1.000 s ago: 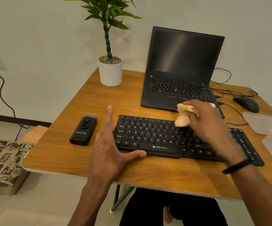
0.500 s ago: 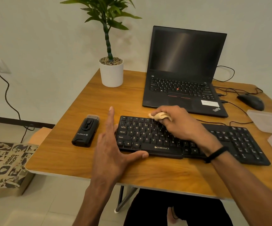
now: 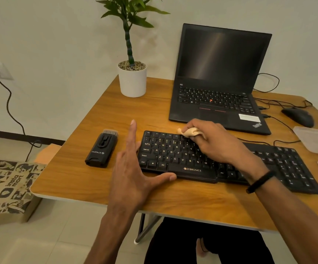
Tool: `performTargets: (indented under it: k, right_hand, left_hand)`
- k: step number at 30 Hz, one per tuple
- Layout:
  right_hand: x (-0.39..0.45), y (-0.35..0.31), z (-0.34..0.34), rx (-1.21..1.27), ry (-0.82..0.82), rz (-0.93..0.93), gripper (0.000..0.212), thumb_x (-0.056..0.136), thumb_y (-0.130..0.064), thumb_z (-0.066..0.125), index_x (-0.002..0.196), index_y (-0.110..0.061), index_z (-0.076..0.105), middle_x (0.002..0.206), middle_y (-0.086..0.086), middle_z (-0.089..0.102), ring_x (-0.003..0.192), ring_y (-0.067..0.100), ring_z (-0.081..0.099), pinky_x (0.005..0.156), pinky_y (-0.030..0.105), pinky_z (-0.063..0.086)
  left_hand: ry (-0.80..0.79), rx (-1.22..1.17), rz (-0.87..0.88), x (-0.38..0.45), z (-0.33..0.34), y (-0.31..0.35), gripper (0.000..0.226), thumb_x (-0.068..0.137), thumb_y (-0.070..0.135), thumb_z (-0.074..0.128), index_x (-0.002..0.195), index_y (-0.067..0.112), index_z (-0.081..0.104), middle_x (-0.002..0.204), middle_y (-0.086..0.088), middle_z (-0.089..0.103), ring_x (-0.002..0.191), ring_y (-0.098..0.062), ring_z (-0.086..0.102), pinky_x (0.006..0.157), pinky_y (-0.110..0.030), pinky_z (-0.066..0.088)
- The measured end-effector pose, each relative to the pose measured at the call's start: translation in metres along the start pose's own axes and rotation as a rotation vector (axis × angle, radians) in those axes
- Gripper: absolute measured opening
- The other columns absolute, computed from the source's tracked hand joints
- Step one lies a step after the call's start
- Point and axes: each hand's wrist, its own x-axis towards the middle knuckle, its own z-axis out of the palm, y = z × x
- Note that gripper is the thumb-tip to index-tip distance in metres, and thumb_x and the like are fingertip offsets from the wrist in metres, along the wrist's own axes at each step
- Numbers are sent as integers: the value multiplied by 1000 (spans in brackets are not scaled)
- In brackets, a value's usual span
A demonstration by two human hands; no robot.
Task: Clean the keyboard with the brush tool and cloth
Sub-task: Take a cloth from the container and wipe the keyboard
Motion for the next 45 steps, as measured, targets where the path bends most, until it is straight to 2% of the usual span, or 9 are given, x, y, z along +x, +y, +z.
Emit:
performTargets:
  k: [2,5,11,21,25,29,35,39,45]
  right_hand:
    - [5,-5,0,4,-24,-39,27,104,-21,55,122,-41,58,115,-8,65,93,8,58,73,33,51]
    - [3,-12,2,-128,-51,-100,30,103,-13,54,125,-32,57,119,-8,64,92,5,54,67,18,38]
    - [-17,-23,4,-331,-55,-193,37,99,-9,53,129,-31,48,125,-9,60,120,13,47,96,34,48]
    - [-5,-26,19,-429,6,-134,48,93,1,58,129,-27,43,122,2,60,108,23,57,82,40,56]
    - [-16,-28,20,-446,4,-165,52,94,-1,60,135,-28,40,122,-1,58,112,17,50,80,28,48]
    - [2,-27,21,-454,27,-168,51,94,-1,63,133,-26,43,121,-3,61,118,18,47,82,26,48]
    - [-6,-27,17,-340,12,-183,44,96,0,55,127,-30,43,112,-7,55,104,14,46,80,34,51]
    - [-9,-29,24,-289,35,-206,41,96,-1,54,124,-29,43,115,-3,59,105,18,49,81,38,52]
    - [7,-35,30,-398,86,-198,43,94,1,58,126,-24,45,113,-1,63,108,17,47,72,25,39]
  left_hand:
    - [5,-3,1,0,0,-1,159,41,62,95,152,61,-20,152,4,52,140,-13,42,108,-31,32]
    - [12,3,12,0,1,-2,159,42,61,95,152,59,-20,152,5,52,140,-13,43,109,-31,32]
    - [9,16,31,-2,1,-2,159,46,60,95,152,57,-23,151,6,52,140,-14,40,110,-33,31]
    - [25,13,24,0,0,-2,159,46,58,96,149,60,-26,147,8,55,139,-13,42,113,-33,32]
    - [22,8,29,-1,0,-3,158,47,58,96,150,59,-23,149,7,54,139,-14,42,113,-35,34]
    - [15,15,33,-1,0,-4,158,47,59,96,152,57,-23,149,7,54,139,-13,42,110,-30,31]
    - [22,3,33,-1,1,-4,158,47,59,95,151,59,-23,149,6,53,139,-13,42,111,-31,33]
    - [20,2,32,-1,1,-4,157,47,60,95,151,59,-23,149,6,54,137,-13,43,111,-31,34]
    - [21,1,34,-1,0,-4,158,47,59,96,153,57,-21,149,5,54,137,-13,44,115,-37,38]
